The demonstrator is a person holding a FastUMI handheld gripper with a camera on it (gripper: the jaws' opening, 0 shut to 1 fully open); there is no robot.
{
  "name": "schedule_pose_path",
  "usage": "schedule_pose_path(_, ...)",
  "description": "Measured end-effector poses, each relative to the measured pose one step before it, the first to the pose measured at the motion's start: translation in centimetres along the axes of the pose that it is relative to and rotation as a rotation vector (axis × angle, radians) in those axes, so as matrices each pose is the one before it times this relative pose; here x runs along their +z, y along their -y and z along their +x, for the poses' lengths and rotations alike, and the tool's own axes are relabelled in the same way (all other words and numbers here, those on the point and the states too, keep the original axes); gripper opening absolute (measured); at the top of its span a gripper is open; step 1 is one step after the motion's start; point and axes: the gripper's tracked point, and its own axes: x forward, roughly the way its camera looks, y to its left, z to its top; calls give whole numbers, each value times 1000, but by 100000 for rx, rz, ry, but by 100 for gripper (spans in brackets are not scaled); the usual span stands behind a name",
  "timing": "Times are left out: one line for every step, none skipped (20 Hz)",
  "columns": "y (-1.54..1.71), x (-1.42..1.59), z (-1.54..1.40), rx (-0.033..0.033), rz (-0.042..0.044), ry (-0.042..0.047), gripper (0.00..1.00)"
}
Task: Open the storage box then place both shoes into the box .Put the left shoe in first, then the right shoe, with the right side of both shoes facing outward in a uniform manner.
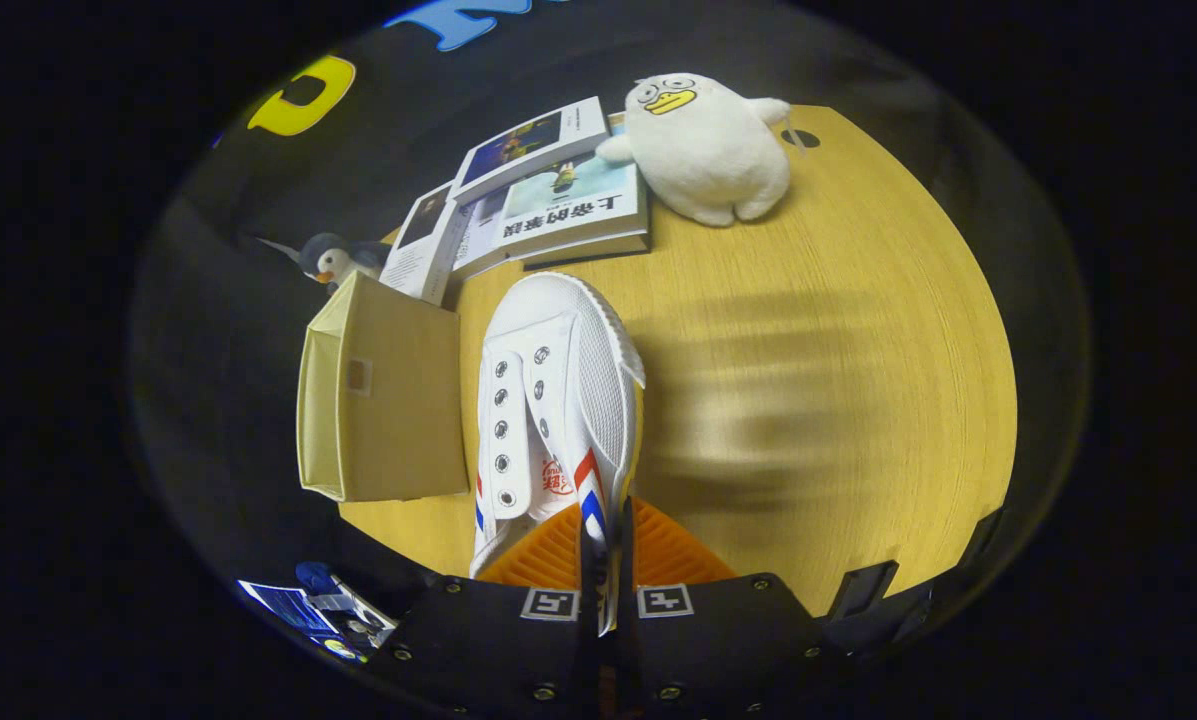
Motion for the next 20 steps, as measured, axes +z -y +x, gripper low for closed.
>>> schedule_pose_path(-1038, 334, -285, 1009, -2038, 390, 7)
schedule_pose_path(-971, 356, -222, 389, -2181, 347, 7)
schedule_pose_path(-890, 291, -270, 150, -1986, 84, 7)
schedule_pose_path(-1030, 436, -254, 640, -1748, 146, 7)
schedule_pose_path(-1156, 390, -177, 1331, -1917, 336, 7)
schedule_pose_path(-1122, 519, -10, 1503, -1376, 312, 7)
schedule_pose_path(-1177, 510, -15, 1461, -1498, 96, 7)
schedule_pose_path(-1121, 448, 81, 1180, -1793, 111, 7)
schedule_pose_path(-1111, 551, 148, 963, -1855, 67, 7)
schedule_pose_path(-1138, 495, 98, 1144, -2060, -168, 7)
schedule_pose_path(-1118, 703, 158, 1183, -1488, 232, 7)
schedule_pose_path(-973, 619, 389, 1103, -1468, -53, 7)
schedule_pose_path(-919, 578, 280, 709, -1327, -189, 7)
schedule_pose_path(-894, 587, -457, 325, -1584, -297, 7)
schedule_pose_path(-701, 636, 294, 160, -1856, -56, 7)
schedule_pose_path(-682, 521, 298, 157, -1673, -178, 7)
schedule_pose_path(-710, 592, 362, 302, -1316, -239, 7)
schedule_pose_path(-739, 568, 407, 381, -1054, -207, 7)
schedule_pose_path(-782, 631, 484, 379, -1317, -353, 7)
schedule_pose_path(-727, 506, 622, 285, -1696, -438, 7)
